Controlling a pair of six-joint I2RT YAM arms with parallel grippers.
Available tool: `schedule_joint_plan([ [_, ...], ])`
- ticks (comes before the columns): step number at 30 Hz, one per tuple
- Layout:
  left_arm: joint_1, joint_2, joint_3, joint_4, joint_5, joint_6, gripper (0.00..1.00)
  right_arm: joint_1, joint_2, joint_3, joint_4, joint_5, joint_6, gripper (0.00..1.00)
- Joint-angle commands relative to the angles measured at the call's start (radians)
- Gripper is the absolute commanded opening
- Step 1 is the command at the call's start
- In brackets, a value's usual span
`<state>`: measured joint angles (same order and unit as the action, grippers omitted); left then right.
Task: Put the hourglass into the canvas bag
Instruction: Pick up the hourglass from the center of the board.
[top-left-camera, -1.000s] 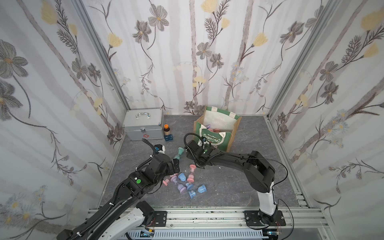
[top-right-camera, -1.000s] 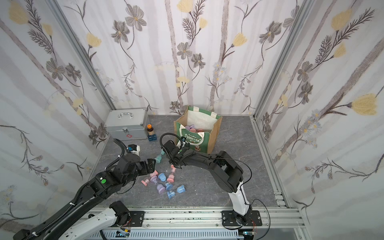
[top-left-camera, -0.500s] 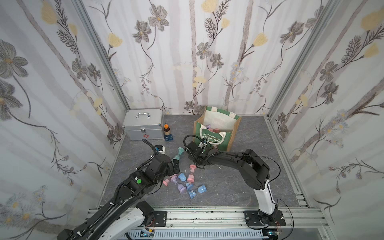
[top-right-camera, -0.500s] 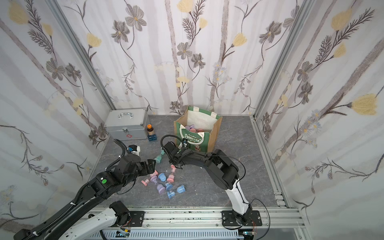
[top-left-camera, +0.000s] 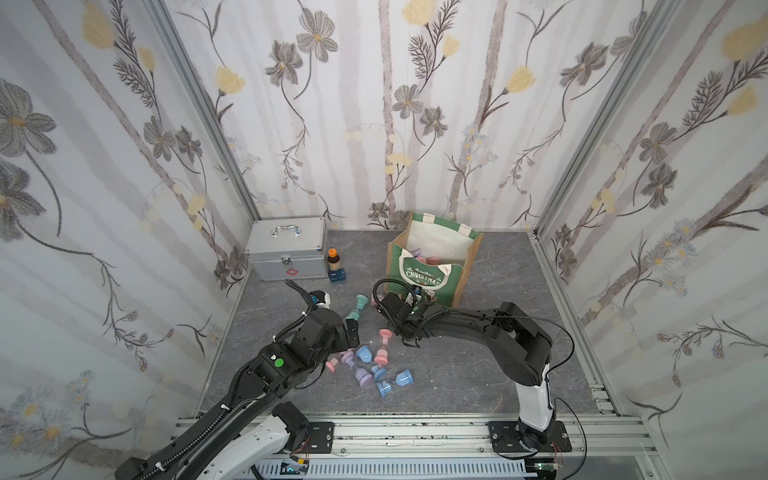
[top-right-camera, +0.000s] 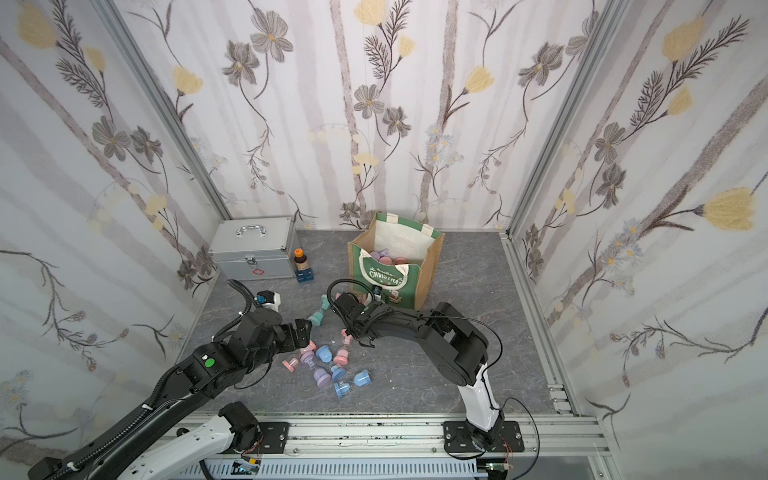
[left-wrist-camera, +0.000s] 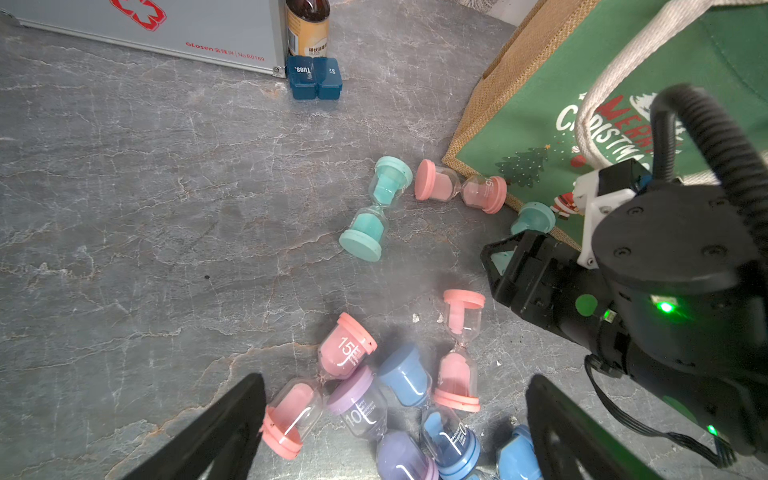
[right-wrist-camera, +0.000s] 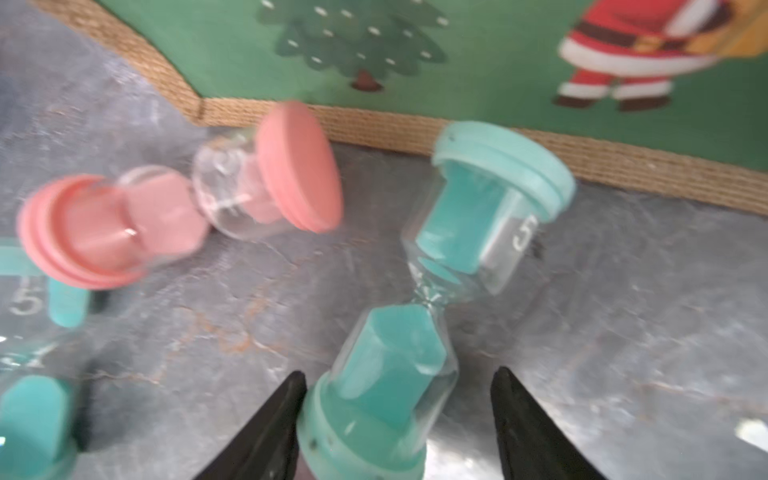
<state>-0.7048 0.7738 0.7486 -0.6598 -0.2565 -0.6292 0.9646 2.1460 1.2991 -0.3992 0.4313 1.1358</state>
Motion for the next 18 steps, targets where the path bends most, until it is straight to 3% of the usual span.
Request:
schedule_joint_plan([
  [1,0.002,0.004,-0.002,0.023,0.002,-0.013,1.0,0.0,-0.023,-0.034,0.016,-0.023,-0.011,0.65],
  [18,0.002,0.038,0.02,0.033,0.024,-0.007,1.0,-0.023,-0.003,-0.075,0.057,-0.041,-0.041,0.49],
])
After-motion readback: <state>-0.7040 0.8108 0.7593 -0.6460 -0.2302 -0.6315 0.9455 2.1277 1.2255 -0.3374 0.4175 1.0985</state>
